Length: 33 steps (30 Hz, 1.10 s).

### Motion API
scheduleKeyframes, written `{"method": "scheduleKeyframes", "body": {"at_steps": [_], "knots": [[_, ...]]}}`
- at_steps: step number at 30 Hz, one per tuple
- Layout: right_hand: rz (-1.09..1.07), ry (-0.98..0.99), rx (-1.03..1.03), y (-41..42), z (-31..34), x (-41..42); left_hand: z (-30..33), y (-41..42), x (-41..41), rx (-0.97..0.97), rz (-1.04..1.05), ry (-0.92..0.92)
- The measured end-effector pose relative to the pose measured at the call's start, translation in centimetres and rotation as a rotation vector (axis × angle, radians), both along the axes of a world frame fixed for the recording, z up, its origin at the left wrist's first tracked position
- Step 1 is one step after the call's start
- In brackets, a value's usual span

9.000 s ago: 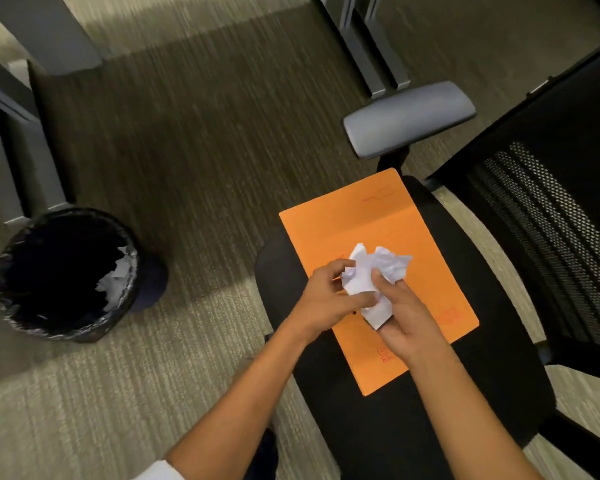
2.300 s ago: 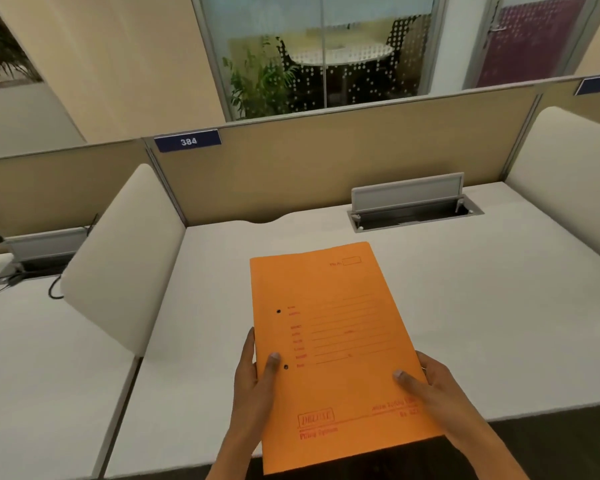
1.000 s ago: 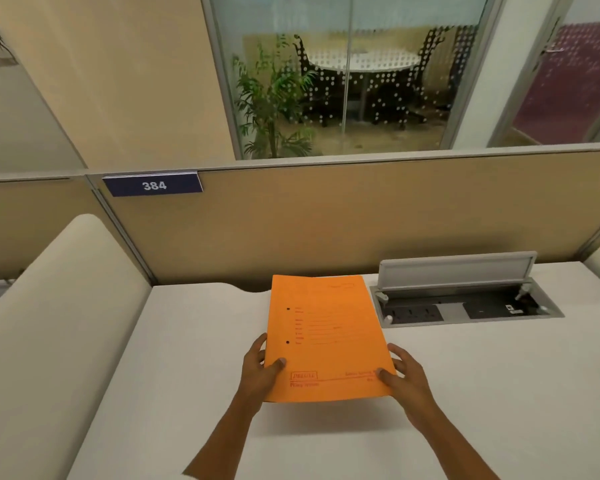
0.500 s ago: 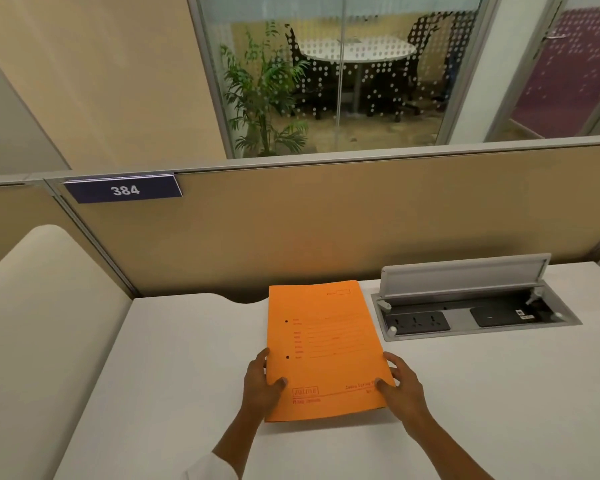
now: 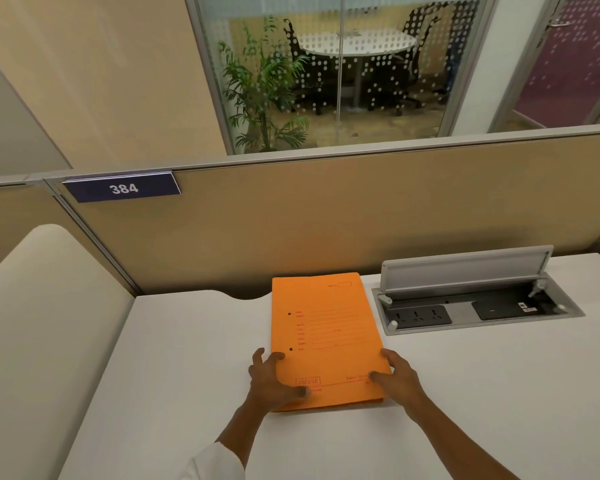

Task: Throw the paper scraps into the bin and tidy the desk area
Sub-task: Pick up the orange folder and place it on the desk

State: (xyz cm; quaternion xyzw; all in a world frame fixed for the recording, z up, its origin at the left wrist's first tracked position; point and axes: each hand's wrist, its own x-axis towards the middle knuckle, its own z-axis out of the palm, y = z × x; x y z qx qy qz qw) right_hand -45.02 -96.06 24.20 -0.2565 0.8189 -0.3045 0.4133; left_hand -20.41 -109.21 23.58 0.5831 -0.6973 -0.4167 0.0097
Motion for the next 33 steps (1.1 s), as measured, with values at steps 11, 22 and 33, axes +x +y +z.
{"method": "scheduleKeyframes", "body": {"at_steps": [11,22,33], "knots": [[0.357,0.391,0.098,0.3,0.4,1.1,0.8,0.8,-1.1,-0.05,-0.09,0.029],[0.795,0.534,0.287,0.9,-1.3,1.8,0.0,2.5,-1.1,0.055,-0.407,-0.171],[0.868,0.572,0.324,2.5,-0.5,1.7,2.3,3.8,-1.3,0.041,-0.286,0.002]]}}
